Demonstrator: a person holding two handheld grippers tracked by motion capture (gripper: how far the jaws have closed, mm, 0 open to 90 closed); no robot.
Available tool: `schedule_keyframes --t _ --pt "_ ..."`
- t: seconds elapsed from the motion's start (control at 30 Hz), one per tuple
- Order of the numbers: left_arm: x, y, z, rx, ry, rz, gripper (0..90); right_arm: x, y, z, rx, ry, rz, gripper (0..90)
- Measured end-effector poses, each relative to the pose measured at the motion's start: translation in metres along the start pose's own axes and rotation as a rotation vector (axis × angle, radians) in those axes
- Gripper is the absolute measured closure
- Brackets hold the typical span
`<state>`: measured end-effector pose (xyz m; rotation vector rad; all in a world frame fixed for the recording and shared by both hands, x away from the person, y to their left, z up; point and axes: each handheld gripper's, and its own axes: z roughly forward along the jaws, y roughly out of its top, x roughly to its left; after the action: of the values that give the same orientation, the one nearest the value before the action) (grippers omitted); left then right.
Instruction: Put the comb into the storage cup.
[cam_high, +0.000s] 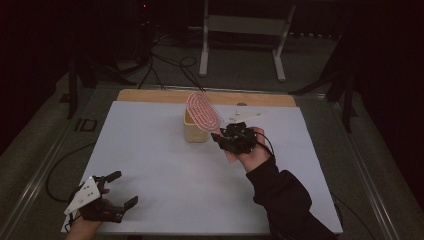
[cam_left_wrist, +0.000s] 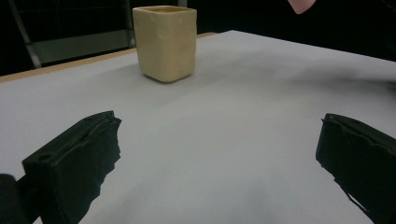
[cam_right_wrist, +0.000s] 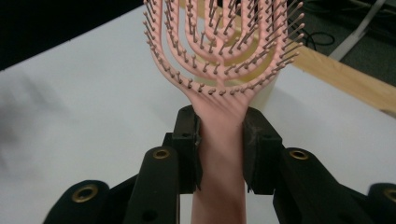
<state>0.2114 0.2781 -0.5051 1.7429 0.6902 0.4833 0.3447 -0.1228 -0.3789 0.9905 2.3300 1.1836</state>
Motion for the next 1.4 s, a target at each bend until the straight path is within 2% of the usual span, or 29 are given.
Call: schedule_keyframes --t 0.17,0.4,0.57,0.8,0.93,1.03,1.3,1.4 --pt "0.001 0.000 0.000 0.001 -0.001 0.000 0.0 0.000 0.008 0.005 -0.023 0.013 -0.021 69.9" --pt "0.001 0.000 -0.001 0.000 0.000 0.002 0.0 -0.004 0.019 0.012 -0.051 0.039 -0.019 69.9" --pt "0.001 -0.001 -0.001 0.001 0.001 0.001 0.0 -0.006 0.025 0.015 -0.070 0.039 -0.020 69.9" --pt "0.001 -0.001 -0.001 0.002 0.001 0.000 0.0 -0.010 0.035 0.019 -0.129 0.058 -0.013 69.9" --pt "0.001 -0.001 0.000 0.001 0.000 -0.003 0.0 -0.011 0.039 0.024 -0.131 0.050 -0.026 69.9" --pt "0.001 -0.001 0.000 -0.001 -0.001 -0.001 0.0 -0.014 0.041 0.028 -0.143 0.056 -0.016 69.9" --pt "0.001 -0.001 0.000 0.004 -0.004 -0.005 0.0 -0.018 0.050 0.037 -0.177 0.047 -0.028 69.9" --pt "0.001 -0.001 0.000 0.002 -0.003 -0.005 0.0 -0.020 0.055 0.040 -0.193 0.060 -0.020 69.9"
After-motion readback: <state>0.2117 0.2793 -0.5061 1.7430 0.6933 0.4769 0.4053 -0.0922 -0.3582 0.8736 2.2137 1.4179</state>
